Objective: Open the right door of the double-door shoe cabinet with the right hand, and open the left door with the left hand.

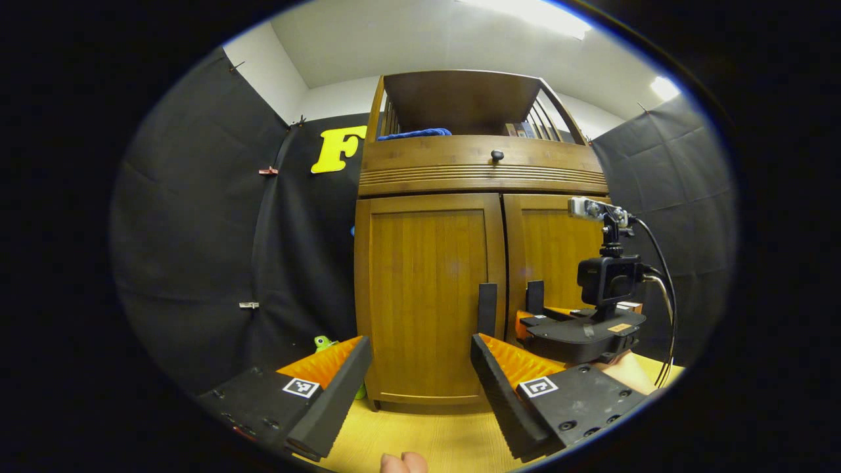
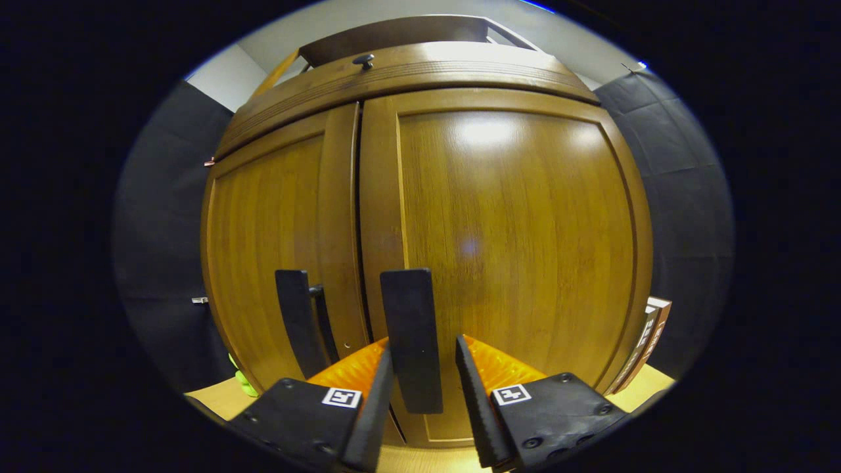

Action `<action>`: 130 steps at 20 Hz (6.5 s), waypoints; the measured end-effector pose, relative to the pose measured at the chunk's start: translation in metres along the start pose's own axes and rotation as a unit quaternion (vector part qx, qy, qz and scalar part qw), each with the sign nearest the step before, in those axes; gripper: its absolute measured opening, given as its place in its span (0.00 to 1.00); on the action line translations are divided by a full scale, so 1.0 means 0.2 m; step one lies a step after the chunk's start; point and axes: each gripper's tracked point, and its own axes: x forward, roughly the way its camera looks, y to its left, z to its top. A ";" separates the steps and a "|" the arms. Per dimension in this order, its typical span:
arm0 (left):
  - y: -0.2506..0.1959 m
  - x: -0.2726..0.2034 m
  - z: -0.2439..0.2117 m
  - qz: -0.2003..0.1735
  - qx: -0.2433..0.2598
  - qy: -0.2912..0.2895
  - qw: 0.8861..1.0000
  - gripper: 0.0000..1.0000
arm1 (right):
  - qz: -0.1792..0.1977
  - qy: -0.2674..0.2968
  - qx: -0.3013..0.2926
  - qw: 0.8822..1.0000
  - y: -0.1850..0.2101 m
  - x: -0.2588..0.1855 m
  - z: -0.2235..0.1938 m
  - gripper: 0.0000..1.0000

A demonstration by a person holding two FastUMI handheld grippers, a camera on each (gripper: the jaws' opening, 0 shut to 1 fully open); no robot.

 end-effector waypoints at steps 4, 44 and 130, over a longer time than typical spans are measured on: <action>0.00 0.00 0.00 0.001 -0.003 0.002 1.000 0.95 | 0.010 -0.011 -0.042 0.999 0.02 -0.01 0.01 0.38; -0.54 0.07 -0.03 -0.044 -0.012 -0.012 0.999 0.95 | -0.014 -0.040 -0.045 0.998 -1.03 -1.25 0.27 0.17; 0.31 0.07 -0.22 0.018 0.010 0.023 1.000 0.14 | -0.088 -0.081 -0.031 0.992 -0.93 -1.53 0.39 0.97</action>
